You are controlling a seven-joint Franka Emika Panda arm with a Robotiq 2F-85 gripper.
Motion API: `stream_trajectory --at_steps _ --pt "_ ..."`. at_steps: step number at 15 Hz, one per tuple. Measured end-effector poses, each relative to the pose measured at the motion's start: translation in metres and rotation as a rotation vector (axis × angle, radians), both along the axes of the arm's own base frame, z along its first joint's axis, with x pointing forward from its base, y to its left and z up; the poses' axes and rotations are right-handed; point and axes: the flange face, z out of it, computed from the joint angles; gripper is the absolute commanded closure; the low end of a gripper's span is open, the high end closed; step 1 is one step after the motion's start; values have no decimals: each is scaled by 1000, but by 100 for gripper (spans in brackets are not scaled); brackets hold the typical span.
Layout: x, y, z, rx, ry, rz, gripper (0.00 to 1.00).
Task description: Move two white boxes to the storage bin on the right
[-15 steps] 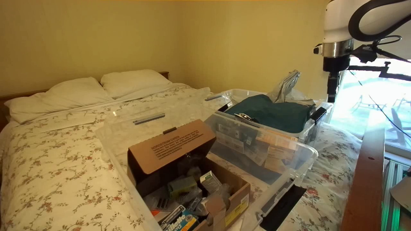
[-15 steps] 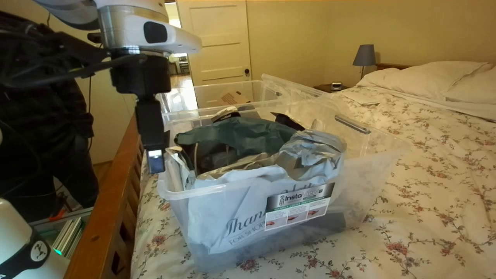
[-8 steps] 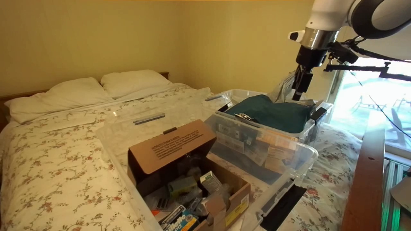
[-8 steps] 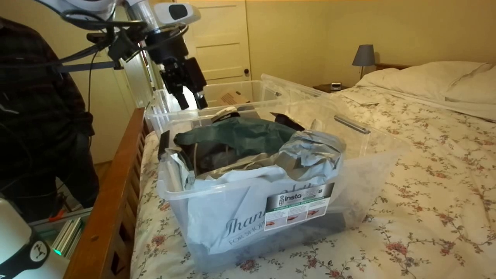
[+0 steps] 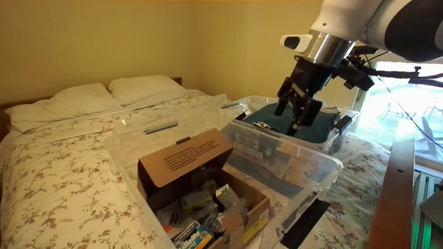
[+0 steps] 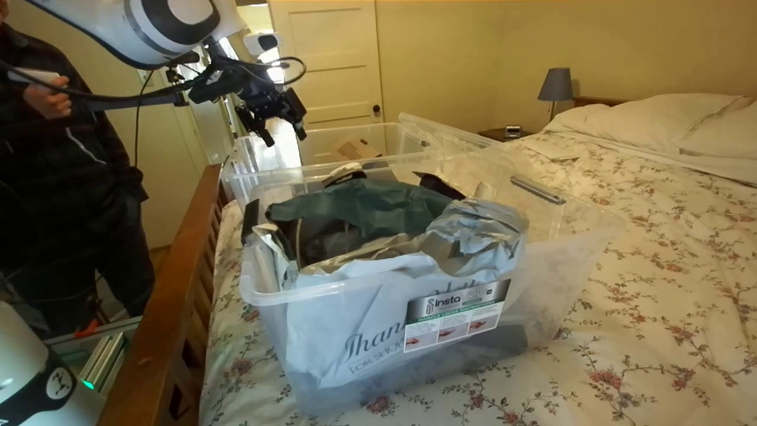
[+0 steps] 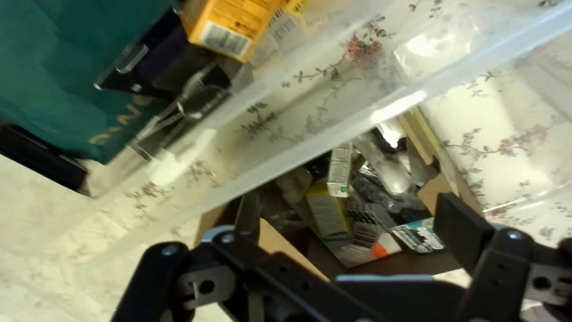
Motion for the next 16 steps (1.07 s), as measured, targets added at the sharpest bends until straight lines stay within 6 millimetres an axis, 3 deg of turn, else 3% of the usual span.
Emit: stream_trajectory --at_steps 5,8,11,16 --pt "8 72 -54 10 65 254 0" --pt "19 106 -90 -6 134 389 0" --pt "32 121 -114 -7 181 438 0" --pt "36 126 -118 -8 149 394 0"
